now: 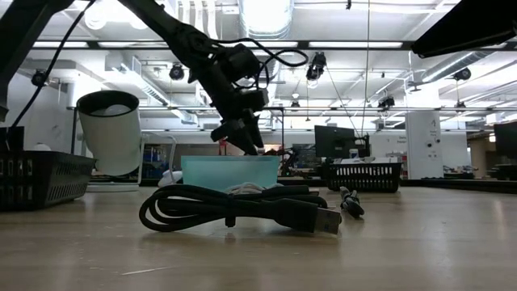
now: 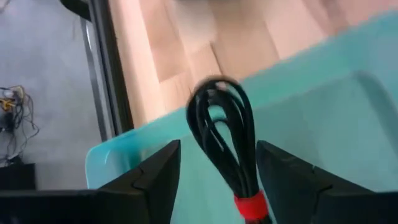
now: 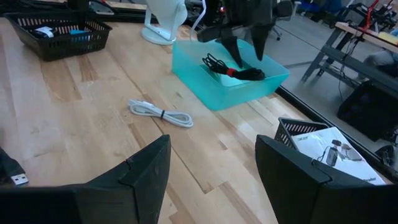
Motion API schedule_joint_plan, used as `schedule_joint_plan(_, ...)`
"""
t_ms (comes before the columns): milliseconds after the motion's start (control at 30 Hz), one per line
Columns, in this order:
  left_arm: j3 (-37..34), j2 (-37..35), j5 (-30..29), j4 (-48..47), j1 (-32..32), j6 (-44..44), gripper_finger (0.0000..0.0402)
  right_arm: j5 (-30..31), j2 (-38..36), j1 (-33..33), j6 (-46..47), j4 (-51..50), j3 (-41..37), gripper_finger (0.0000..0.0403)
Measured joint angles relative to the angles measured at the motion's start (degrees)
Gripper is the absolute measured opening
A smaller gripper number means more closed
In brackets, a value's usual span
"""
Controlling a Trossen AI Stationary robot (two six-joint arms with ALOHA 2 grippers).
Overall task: Pick and place items into bin
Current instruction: Put the top left black charger cable into the green bin, then put the white charger cable into the green bin
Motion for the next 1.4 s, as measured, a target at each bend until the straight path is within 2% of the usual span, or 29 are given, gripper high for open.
schedule_joint_plan(100,0.0,0.9,2.7,2.1,0.0,-1.8,0.0194,0.0,0.0,0.0,0.0,0.0,0.0,0.0219)
schedule_joint_plan(300,-0.1,3.5,1.1,5.2,0.2,-2.2,0.0195,0.0,0.0,0.0,0.0,0.0,0.0,0.0219)
schedule_joint_plan(367,-0.1,4.4,-2.7,7.8,0.3,-2.2,0.0195,0.0,0.0,0.0,0.0,0.0,0.0,0.0219)
schedule_joint_plan(533,-0.1,5.9,-17.2,13.3,0.6,-2.2,0.0195,-0.1,0.0,0.0,0.0,0.0,0.0,0.0219)
schedule_joint_plan(667,-0.3,6.9,-27.2,13.6,1.4,-2.2,0.0195,-0.4,0.0,0.0,0.0,0.0,0.0,0.0219)
schedule_joint_plan(767,-0.7,6.4,-30.8,12.7,1.5,-2.1,0.0195,-0.4,0.0,0.0,0.1,0.0,0.0,0.0219)
schedule_joint_plan(900,-0.9,4.2,-27.4,7.3,0.8,-2.9,0.0195,-0.4,0.0,0.0,0.0,0.1,0.0,0.0219)
schedule_joint_plan(967,-0.9,2.8,-22.2,3.9,0.0,-5.2,0.0195,-0.4,0.0,0.0,0.0,0.0,0.0,0.0219)
schedule_joint_plan(1100,-0.9,-0.4,-7.5,-1.7,-2.4,-11.9,0.0195,-0.4,-0.1,0.0,-0.2,0.0,0.0,0.0219)
schedule_joint_plan(1167,-0.9,-1.7,-3.1,-4.7,-3.9,-15.5,0.0195,-0.4,0.0,0.0,-0.2,-0.2,0.0,0.0219)
schedule_joint_plan(1400,-0.9,-4.7,-2.3,-10.1,-11.6,-29.3,0.0195,-0.5,0.0,0.0,-2.9,-0.1,0.0,0.0219)
